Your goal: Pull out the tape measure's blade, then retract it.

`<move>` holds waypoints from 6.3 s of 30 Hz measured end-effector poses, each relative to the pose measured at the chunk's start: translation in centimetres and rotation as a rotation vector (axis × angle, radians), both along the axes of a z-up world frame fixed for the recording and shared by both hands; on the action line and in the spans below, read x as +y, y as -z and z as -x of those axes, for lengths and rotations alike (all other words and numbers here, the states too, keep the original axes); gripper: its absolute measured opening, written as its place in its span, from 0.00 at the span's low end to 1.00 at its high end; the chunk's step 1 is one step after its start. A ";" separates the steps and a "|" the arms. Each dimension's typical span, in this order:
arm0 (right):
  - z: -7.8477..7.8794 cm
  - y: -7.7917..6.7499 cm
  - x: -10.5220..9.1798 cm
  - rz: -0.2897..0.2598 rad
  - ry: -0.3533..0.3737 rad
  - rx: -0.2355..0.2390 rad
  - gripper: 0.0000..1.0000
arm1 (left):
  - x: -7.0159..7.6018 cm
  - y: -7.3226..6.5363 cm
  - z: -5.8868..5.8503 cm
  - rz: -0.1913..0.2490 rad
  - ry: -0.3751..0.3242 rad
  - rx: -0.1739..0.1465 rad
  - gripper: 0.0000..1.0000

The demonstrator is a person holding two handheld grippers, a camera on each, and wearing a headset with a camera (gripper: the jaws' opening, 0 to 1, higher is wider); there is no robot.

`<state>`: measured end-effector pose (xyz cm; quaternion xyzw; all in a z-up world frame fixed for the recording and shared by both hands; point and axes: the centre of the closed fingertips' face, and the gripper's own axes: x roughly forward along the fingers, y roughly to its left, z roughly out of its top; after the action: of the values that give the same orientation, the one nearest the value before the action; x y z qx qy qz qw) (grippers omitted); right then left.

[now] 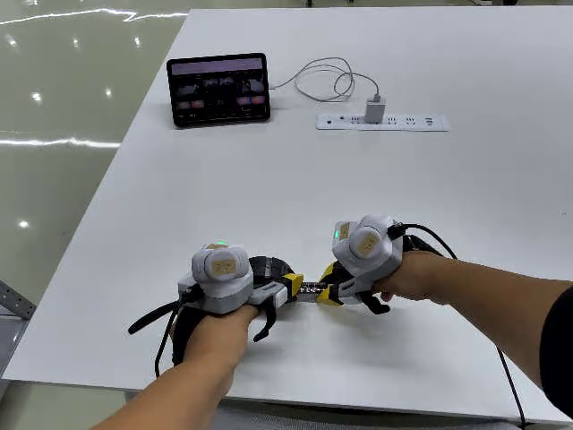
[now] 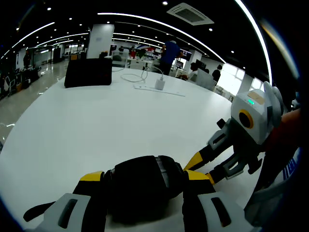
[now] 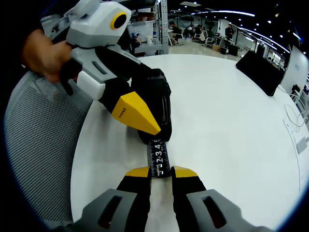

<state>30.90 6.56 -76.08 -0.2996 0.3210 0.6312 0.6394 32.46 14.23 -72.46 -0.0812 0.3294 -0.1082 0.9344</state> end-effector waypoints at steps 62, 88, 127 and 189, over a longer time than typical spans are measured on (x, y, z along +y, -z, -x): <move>0.5 -0.1 2.6 -0.062 -0.042 -0.023 0.10 | 0.1 0.1 -0.2 0.009 0.003 0.004 0.59; 0.6 -0.1 3.5 -0.073 -0.040 -0.012 0.11 | 0.2 0.1 -0.1 0.010 0.005 0.005 0.59; 0.7 -0.1 3.4 -0.065 -0.042 -0.019 0.12 | 0.0 -0.1 0.0 -0.011 0.032 -0.006 0.62; 0.4 -3.8 0.4 -0.160 0.241 0.058 1.00 | -0.2 -2.6 1.6 0.062 0.162 -0.011 1.00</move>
<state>30.55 6.94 -72.29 -0.1883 0.3216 0.5820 0.7228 30.91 13.99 -69.82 -0.0824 0.3265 -0.1939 0.9214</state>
